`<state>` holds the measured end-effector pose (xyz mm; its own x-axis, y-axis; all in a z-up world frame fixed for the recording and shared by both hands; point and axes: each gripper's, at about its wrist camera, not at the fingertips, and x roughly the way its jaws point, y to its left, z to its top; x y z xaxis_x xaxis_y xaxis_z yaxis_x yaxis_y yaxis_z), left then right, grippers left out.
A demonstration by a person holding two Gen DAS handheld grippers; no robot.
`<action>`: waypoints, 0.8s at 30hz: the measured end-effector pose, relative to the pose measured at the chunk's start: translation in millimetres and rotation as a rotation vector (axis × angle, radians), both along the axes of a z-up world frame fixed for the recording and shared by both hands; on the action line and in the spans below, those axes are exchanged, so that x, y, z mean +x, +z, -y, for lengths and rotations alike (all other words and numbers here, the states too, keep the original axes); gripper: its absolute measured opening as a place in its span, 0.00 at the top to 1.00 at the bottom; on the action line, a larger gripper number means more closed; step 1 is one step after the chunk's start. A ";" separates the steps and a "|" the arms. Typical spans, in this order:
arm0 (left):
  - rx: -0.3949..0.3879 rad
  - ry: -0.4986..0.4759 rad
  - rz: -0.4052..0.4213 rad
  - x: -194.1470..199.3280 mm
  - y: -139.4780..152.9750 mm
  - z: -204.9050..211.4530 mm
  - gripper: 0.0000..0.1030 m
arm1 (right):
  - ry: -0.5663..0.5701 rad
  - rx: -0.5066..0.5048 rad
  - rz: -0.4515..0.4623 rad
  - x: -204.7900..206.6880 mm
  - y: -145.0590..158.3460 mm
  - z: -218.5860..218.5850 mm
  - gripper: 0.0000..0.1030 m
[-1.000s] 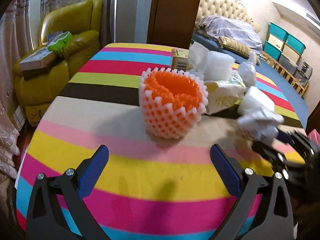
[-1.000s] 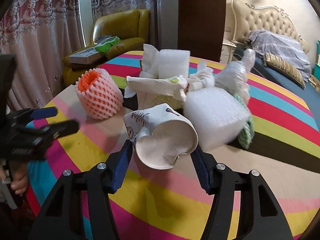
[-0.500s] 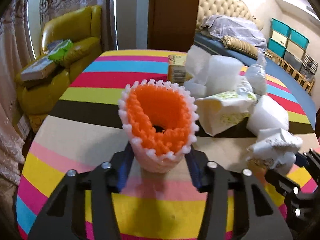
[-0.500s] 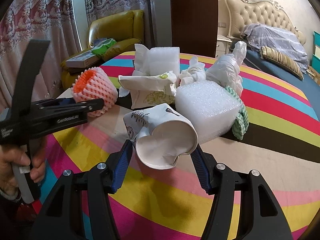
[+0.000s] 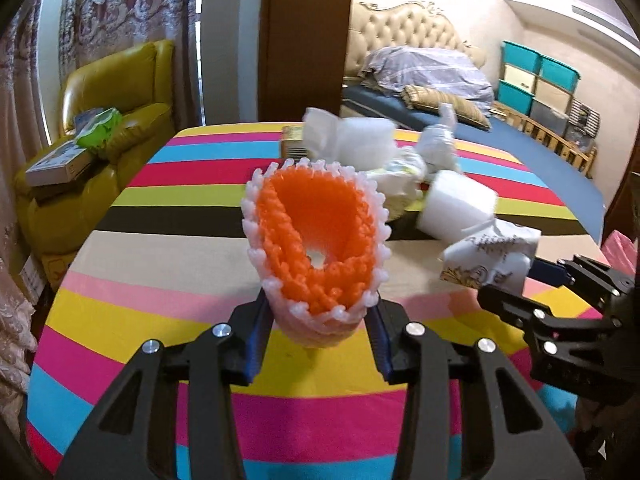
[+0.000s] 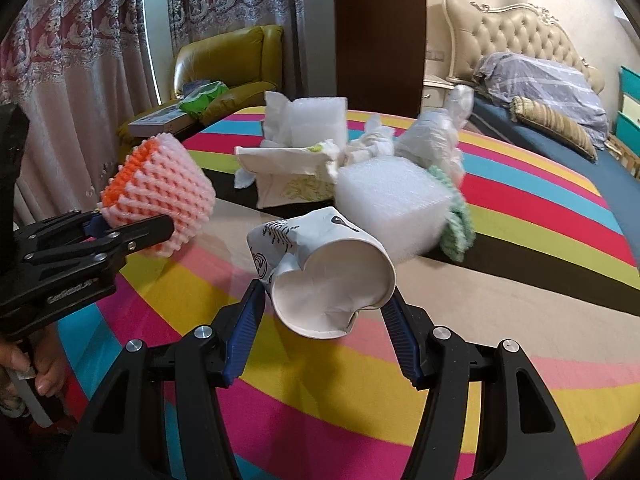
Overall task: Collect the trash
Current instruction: 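Carry the orange net and paper cup toward the pink wastebasket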
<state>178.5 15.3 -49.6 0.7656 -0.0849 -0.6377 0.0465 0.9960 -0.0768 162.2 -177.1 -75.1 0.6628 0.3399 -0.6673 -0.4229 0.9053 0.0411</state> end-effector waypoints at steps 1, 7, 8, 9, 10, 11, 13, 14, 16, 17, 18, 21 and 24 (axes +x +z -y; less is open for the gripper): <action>0.000 -0.016 0.003 -2.7 0.7 4.8 0.60 | -0.009 -0.003 0.003 -1.8 0.3 3.7 0.45; 0.023 -0.108 0.019 -12.4 3.6 41.4 0.60 | -0.086 -0.013 0.018 -13.1 0.2 40.9 0.45; 0.026 -0.121 0.019 -12.3 3.2 47.0 0.60 | -0.102 -0.017 0.021 -15.3 -0.1 48.3 0.45; 0.029 -0.139 0.016 -12.0 2.4 54.1 0.60 | -0.115 -0.017 0.022 -17.4 -0.3 55.4 0.45; 0.031 -0.160 0.010 -11.2 0.7 61.9 0.60 | -0.127 -0.017 0.023 -19.2 -0.6 60.9 0.45; 0.033 -0.174 0.007 -11.2 -0.3 68.4 0.60 | -0.141 -0.018 0.025 -20.5 -0.7 66.4 0.45; 0.044 -0.200 0.007 -11.7 -2.0 81.4 0.60 | -0.176 -0.023 0.034 -24.3 -1.1 81.3 0.45; 0.048 -0.211 0.007 -10.8 -2.7 85.7 0.60 | -0.193 -0.020 0.036 -26.2 -1.1 89.2 0.45; 0.055 -0.237 0.007 -10.1 -3.9 98.6 0.60 | -0.220 -0.018 0.040 -28.7 -1.2 101.8 0.45; 0.058 -0.247 0.008 -9.3 -4.5 103.3 0.60 | -0.232 -0.020 0.043 -29.5 -1.3 106.9 0.45; 0.061 -0.259 0.006 -8.0 -5.4 109.0 0.60 | -0.249 -0.020 0.047 -31.0 -1.4 114.6 0.45; 0.074 -0.293 -0.001 -5.5 -8.5 126.5 0.60 | -0.280 -0.016 0.052 -33.7 -2.4 128.4 0.45; 0.090 -0.322 -0.001 -3.2 -10.7 142.5 0.60 | -0.307 -0.020 0.064 -36.2 -3.3 141.9 0.45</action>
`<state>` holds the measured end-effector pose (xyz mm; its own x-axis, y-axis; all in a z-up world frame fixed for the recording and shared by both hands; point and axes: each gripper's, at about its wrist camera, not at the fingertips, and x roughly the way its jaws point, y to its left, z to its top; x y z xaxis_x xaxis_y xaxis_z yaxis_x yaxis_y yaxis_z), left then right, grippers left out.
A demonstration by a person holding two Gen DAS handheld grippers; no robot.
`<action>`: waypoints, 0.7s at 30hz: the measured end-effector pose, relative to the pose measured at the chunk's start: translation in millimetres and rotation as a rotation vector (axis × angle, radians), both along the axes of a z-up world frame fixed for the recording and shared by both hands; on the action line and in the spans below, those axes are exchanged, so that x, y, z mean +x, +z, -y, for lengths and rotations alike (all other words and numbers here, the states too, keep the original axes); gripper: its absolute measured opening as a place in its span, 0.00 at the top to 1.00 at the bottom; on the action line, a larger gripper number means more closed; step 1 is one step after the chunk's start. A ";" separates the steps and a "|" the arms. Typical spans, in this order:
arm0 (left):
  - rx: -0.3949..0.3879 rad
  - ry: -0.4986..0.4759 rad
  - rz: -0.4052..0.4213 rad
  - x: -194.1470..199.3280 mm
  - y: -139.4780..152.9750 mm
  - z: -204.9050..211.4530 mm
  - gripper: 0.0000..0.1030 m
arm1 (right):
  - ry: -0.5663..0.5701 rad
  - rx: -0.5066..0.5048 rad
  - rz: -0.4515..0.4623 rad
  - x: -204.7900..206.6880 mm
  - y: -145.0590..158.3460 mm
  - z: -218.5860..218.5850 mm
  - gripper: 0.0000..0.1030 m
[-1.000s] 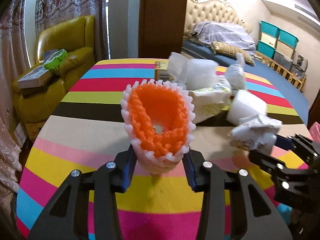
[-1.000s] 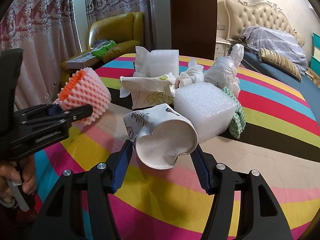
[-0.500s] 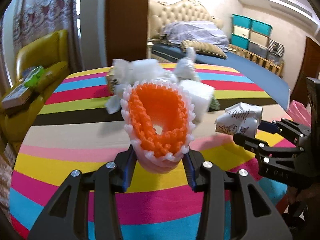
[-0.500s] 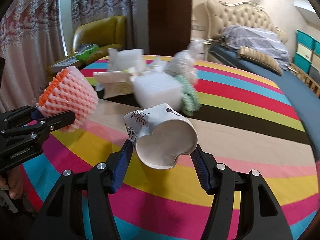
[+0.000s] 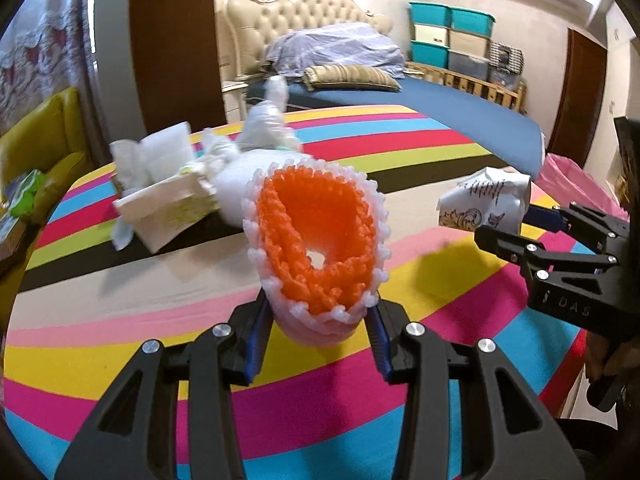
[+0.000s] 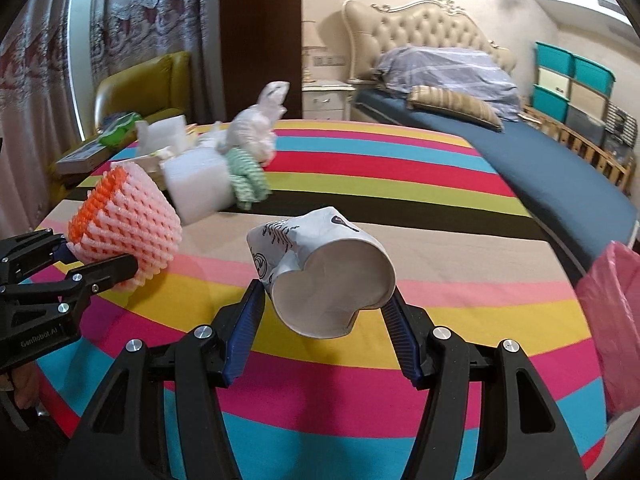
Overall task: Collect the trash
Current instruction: 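Carry the orange net and paper cup toward the pink wastebasket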
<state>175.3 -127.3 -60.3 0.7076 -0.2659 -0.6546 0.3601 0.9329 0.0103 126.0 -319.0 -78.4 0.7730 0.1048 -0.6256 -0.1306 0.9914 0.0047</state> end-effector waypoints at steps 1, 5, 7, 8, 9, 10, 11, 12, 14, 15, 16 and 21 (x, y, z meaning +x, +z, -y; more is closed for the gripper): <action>0.004 -0.011 -0.002 1.0 -0.8 5.9 0.60 | -0.005 0.004 0.002 -0.6 -0.4 2.7 0.45; 0.008 -0.045 -0.010 4.7 -2.2 24.2 0.60 | -0.035 0.000 0.016 -4.5 -0.3 15.8 0.45; 0.010 -0.067 -0.021 6.6 -3.5 35.8 0.60 | -0.054 0.002 0.023 -6.8 -0.2 24.7 0.45; 0.014 -0.076 -0.022 7.1 -4.0 40.9 0.60 | -0.065 0.002 0.026 -8.1 -0.1 29.7 0.45; 0.019 -0.088 -0.022 7.2 -4.3 47.3 0.60 | -0.075 0.002 0.029 -9.7 -0.3 35.0 0.45; 0.024 -0.101 -0.020 7.1 -4.4 53.6 0.60 | -0.084 0.001 0.032 -10.6 -0.2 38.5 0.45; 0.027 -0.111 -0.019 6.6 -3.9 57.4 0.60 | -0.093 0.002 0.035 -12.2 -0.1 42.5 0.45; 0.030 -0.124 -0.018 6.8 -3.4 64.7 0.60 | -0.106 0.003 0.040 -13.6 0.6 48.8 0.45; 0.032 -0.144 -0.018 7.0 -2.9 74.2 0.60 | -0.127 0.005 0.047 -15.8 1.8 57.1 0.45; 0.034 -0.157 -0.018 7.1 -2.3 80.1 0.60 | -0.141 0.008 0.051 -16.9 2.5 63.8 0.45; 0.036 -0.167 -0.018 7.4 -2.1 86.0 0.60 | -0.151 0.010 0.052 -18.3 2.8 68.2 0.45; 0.040 -0.216 -0.031 11.3 -3.9 111.9 0.60 | -0.201 0.016 0.063 -22.9 4.6 91.1 0.45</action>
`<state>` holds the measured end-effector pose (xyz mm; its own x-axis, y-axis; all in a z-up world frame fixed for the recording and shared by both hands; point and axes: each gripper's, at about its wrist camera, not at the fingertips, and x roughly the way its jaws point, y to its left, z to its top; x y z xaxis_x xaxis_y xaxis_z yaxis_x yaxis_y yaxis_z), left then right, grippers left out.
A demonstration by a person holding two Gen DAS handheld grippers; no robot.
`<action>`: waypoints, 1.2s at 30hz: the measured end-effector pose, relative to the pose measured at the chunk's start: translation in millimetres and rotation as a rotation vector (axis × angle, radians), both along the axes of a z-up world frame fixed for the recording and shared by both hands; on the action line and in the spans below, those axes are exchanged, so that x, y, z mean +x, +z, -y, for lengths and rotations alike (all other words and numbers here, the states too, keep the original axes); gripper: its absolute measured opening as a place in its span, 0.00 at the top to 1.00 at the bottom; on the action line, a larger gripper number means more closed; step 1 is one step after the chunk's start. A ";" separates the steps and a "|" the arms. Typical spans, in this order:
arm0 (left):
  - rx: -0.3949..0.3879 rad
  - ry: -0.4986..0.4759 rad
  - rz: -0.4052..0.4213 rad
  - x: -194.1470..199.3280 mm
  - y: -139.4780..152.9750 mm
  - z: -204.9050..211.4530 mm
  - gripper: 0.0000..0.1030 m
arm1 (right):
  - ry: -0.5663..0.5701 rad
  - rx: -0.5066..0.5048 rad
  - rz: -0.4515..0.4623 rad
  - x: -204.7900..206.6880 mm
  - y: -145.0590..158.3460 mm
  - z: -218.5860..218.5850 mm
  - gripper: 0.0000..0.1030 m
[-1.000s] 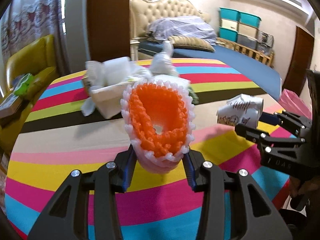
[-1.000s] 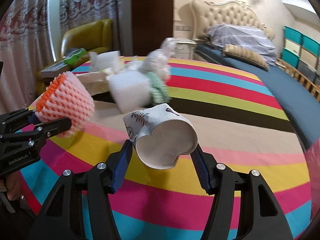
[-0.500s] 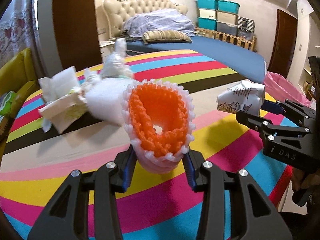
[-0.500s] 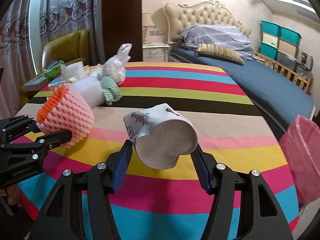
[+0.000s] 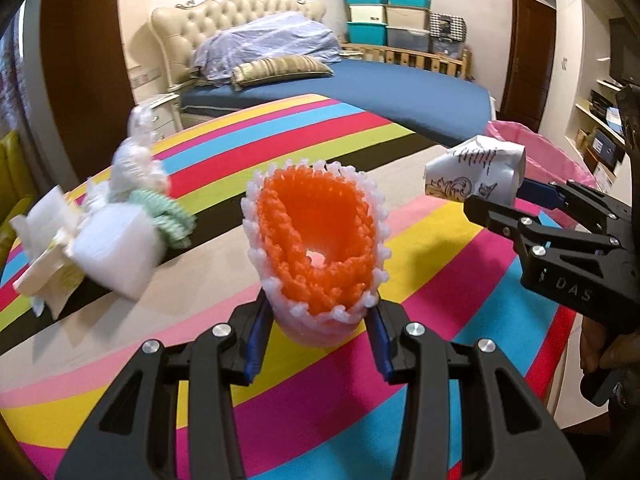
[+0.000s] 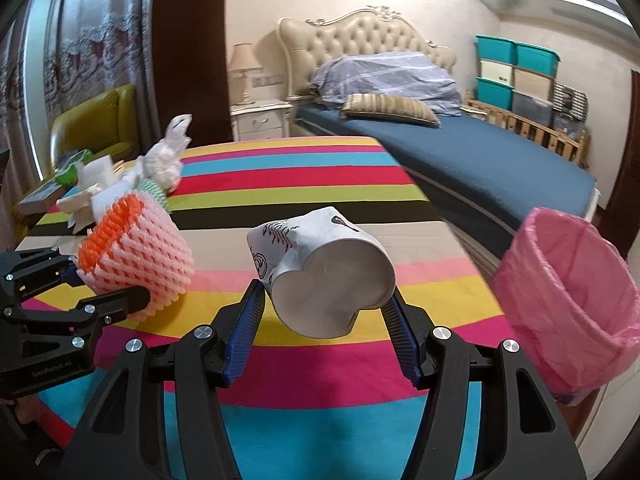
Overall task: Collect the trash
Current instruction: 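Carry the orange net and paper cup toward the pink wastebasket, then open the left tool over the basket while the right tool releases the paper cup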
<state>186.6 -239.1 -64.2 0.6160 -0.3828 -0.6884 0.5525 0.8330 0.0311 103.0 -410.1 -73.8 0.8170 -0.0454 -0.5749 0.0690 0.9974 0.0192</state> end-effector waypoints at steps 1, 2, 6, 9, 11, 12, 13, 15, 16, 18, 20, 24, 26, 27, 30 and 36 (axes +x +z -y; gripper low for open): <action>-0.001 -0.009 -0.003 0.1 -0.1 5.1 0.60 | -0.011 0.002 0.003 -0.9 0.3 5.5 0.45; -0.001 -0.019 -0.005 0.9 0.1 11.3 0.60 | -0.023 0.004 0.006 -2.1 1.2 11.1 0.45; -0.013 -0.053 -0.009 4.4 4.2 32.6 0.60 | -0.062 0.003 0.025 -7.7 5.6 29.6 0.45; -0.017 -0.086 0.002 5.5 8.8 52.2 0.60 | -0.099 0.004 0.039 -13.0 9.6 47.2 0.45; -0.021 -0.102 0.008 5.9 11.8 63.5 0.60 | -0.122 0.000 0.046 -15.2 13.1 58.7 0.45; -0.027 -0.112 0.007 6.9 13.6 70.2 0.60 | -0.134 -0.002 0.051 -16.6 15.7 65.1 0.45; -0.034 -0.122 0.003 8.2 15.5 77.5 0.60 | -0.146 -0.006 0.057 -18.3 18.6 72.2 0.45; -0.043 -0.149 -0.003 10.6 20.2 93.0 0.60 | -0.174 -0.016 0.072 -22.3 24.2 86.1 0.45; -0.044 -0.160 0.000 10.7 22.1 99.2 0.60 | -0.195 -0.021 0.080 -25.0 27.5 95.5 0.45; -0.049 -0.188 0.012 10.2 28.7 115.1 0.60 | -0.236 -0.017 0.091 -30.9 31.7 115.8 0.45; -0.058 -0.226 0.021 9.6 35.7 134.8 0.60 | -0.281 -0.013 0.094 -36.7 32.0 137.5 0.45; -0.073 -0.287 0.011 10.6 42.8 175.9 0.60 | -0.369 -0.010 0.078 -44.5 26.6 179.3 0.45; -0.078 -0.314 0.000 11.7 44.6 197.5 0.60 | -0.402 -0.015 0.073 -48.3 23.4 198.3 0.45; -0.081 -0.328 -0.003 12.6 45.8 209.9 0.60 | -0.416 -0.017 0.070 -49.6 21.1 207.0 0.44; -0.096 -0.358 -0.006 17.5 50.5 245.0 0.60 | -0.455 -0.014 0.051 -52.9 10.4 233.4 0.44; -0.119 -0.414 -0.028 25.4 55.1 312.9 0.60 | -0.484 0.021 0.034 -59.1 -9.8 266.9 0.44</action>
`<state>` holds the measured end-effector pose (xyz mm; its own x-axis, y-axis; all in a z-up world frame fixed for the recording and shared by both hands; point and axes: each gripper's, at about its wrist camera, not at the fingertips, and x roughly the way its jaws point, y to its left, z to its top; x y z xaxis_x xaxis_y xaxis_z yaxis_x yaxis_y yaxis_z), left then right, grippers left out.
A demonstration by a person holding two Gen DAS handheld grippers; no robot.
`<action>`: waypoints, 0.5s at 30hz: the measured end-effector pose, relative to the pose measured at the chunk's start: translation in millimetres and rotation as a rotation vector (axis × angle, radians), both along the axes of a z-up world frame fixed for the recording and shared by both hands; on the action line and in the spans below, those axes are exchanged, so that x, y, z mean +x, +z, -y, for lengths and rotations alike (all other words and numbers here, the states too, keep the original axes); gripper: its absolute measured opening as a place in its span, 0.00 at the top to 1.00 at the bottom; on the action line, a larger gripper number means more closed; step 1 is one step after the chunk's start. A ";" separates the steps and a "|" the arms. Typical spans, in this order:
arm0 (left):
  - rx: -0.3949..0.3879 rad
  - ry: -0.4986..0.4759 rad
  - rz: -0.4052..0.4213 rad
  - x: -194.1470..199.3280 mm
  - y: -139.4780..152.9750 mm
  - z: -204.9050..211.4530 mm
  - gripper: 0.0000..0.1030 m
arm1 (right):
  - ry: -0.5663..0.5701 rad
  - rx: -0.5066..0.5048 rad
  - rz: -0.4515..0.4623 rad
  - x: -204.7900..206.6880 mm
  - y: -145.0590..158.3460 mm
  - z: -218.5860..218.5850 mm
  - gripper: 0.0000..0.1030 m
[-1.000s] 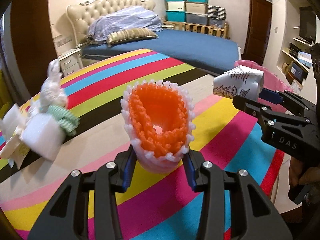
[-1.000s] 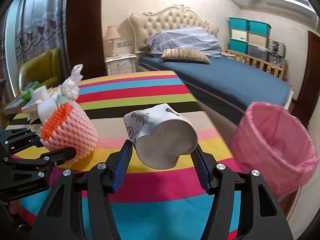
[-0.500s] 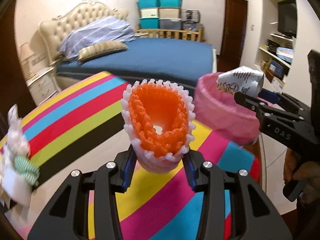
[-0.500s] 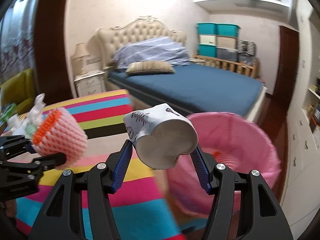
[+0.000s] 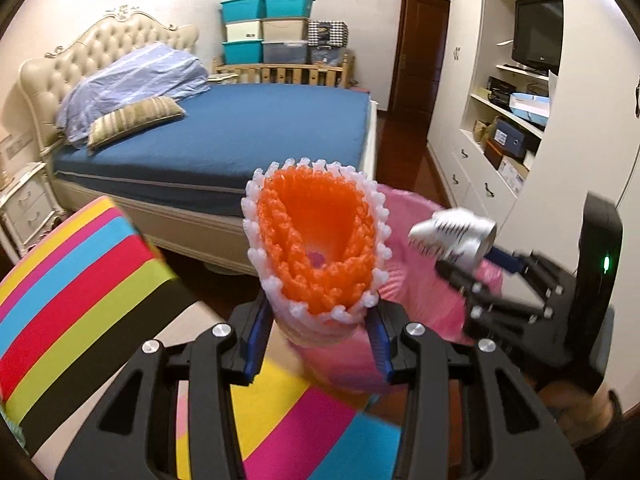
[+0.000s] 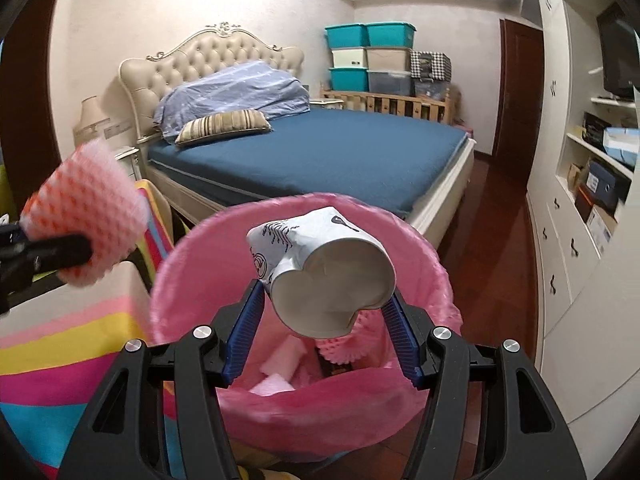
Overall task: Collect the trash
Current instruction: 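Open the left tool over the basket while the right tool releases the paper cup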
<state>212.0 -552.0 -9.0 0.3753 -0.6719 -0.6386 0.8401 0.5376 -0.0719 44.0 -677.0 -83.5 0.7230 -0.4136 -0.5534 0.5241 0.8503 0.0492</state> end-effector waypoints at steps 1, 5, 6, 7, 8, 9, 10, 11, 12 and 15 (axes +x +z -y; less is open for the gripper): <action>0.000 -0.007 -0.007 1.0 -0.4 12.2 0.59 | -0.005 0.004 0.000 -2.6 -2.6 2.1 0.44; -0.006 -0.031 -0.037 8.8 -4.9 48.2 0.53 | -0.013 0.008 0.004 -7.7 -11.2 13.6 0.43; -0.007 -0.030 -0.052 11.8 -7.0 56.8 0.45 | -0.015 0.004 0.000 -7.3 -11.9 14.6 0.36; -0.003 -0.024 -0.056 12.8 -8.2 61.9 0.35 | -0.011 0.003 0.002 -8.4 -12.7 15.8 0.28; -0.002 -0.016 -0.053 13.2 -10.0 65.4 0.34 | -0.008 0.004 0.009 -9.9 -13.0 16.1 0.28; 0.001 -0.005 -0.038 14.0 -10.6 66.9 0.34 | -0.009 0.007 0.010 -12.9 -13.4 16.8 0.28; 0.004 -0.001 -0.029 12.8 -11.6 64.4 0.33 | -0.011 0.007 0.012 -15.2 -13.0 17.0 0.28; 0.008 0.005 -0.020 13.2 -12.1 62.1 0.31 | -0.015 0.006 0.016 -18.4 -12.9 16.5 0.28; 0.012 0.016 -0.011 14.3 -12.5 57.0 0.26 | -0.018 0.006 0.019 -19.7 -12.4 14.4 0.28; 0.006 0.056 0.013 18.9 -11.3 20.0 0.17 | -0.027 0.021 0.039 -28.3 -9.6 9.8 0.27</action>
<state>230.9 -572.0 -20.4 0.4207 -0.6456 -0.6374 0.8093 0.5846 -0.0579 15.7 -686.8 -93.2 0.7329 -0.4219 -0.5337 0.5442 0.8344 0.0876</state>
